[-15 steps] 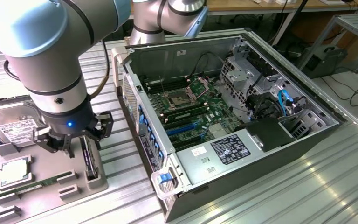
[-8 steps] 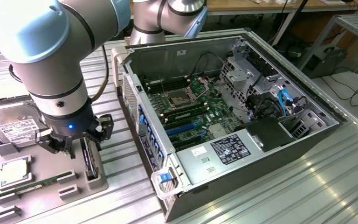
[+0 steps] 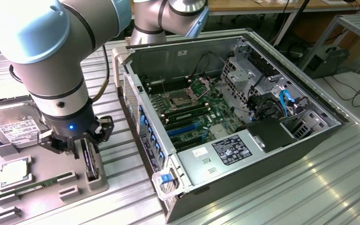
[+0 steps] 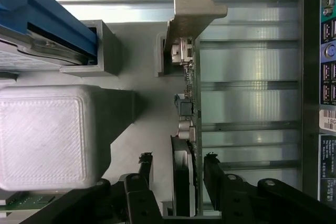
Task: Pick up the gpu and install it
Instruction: 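Pick up the gpu and move the gpu toward the slot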
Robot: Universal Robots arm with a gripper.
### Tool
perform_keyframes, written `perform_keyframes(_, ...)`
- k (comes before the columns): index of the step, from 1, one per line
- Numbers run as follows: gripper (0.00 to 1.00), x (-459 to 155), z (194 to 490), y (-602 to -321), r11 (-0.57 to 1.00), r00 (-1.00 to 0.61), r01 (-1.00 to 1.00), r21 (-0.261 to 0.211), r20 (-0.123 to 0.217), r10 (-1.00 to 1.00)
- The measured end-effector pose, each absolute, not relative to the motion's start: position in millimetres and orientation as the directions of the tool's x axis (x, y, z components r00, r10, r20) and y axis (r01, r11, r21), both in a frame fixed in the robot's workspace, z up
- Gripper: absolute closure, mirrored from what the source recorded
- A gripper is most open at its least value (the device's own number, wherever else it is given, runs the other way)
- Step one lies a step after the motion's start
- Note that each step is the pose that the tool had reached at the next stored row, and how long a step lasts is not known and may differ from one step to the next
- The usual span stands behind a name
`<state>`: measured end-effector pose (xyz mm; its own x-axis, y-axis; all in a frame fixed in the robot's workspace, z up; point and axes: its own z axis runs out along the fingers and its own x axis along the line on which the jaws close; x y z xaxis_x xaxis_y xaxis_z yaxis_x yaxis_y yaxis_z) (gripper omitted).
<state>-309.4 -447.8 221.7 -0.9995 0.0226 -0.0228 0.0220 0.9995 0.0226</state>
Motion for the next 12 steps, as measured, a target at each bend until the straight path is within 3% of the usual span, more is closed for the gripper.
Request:
perform_keyframes(1,0.48,-308.9,221.8,-447.8,1.000,-0.999,0.022,0.023,-0.023,0.023)
perform_keyframes(2,0.55,-308.4,221.7,-447.8,1.000,-0.999,0.022,0.023,-0.023,0.023)
perform_keyframes(6,0.55,-307.9,221.7,-447.8,1.000,-0.999,0.022,0.023,-0.023,0.023)
perform_keyframes(7,0.56,-307.8,221.7,-447.8,1.000,-0.999,0.022,0.023,-0.023,0.023)
perform_keyframes(8,0.64,-307.8,221.7,-447.8,1.000,-0.999,0.022,0.023,-0.023,0.023)
perform_keyframes(12,0.65,-307.3,221.8,-447.8,1.000,-0.999,0.022,0.023,-0.023,0.023)
